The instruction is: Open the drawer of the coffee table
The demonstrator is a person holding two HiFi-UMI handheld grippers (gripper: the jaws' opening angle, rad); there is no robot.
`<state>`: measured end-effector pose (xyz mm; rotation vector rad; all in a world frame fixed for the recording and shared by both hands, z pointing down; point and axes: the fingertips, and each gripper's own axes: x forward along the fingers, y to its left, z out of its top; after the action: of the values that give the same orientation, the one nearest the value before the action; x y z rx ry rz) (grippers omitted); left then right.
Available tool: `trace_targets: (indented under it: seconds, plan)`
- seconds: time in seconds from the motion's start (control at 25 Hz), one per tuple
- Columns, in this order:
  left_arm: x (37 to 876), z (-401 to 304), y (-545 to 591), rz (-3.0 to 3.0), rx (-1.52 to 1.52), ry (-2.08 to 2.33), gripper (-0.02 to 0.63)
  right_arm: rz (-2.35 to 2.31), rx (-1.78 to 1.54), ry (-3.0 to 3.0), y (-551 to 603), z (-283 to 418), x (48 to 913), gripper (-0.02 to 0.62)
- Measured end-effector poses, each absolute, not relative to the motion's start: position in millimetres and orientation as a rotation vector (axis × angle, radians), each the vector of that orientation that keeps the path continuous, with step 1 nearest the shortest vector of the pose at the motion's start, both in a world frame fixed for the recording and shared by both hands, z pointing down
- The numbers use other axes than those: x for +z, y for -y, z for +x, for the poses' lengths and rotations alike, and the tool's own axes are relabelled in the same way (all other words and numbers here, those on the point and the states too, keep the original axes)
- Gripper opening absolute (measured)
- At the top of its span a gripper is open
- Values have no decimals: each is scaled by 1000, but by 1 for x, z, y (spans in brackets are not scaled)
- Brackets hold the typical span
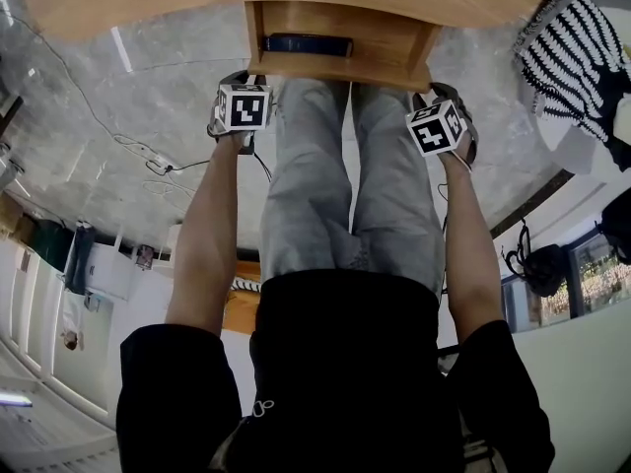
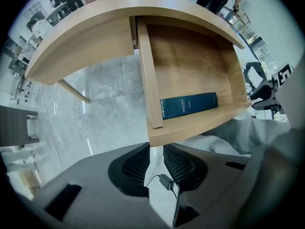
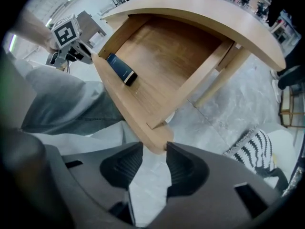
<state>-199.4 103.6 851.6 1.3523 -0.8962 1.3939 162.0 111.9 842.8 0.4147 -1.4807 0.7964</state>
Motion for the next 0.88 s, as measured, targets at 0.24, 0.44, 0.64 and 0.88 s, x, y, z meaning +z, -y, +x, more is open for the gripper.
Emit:
trace_targets:
  seconds: [0.24,0.44,0.64,0.88]
  plan:
    - [822,-205,-99,1287,1312,1000,49,620,957,1485,-97,156,815,81]
    - [783,-199,-64,1339,1219,1097,26,776,1046,1538,-64,146,787,43]
    - [722,-185,-10,1430,1083,1197,15,906,1146,1665,-14,124,734,21]
    - [640,-160,53,1579,922,1271,9,1047,1207,1889,60,85,649,15]
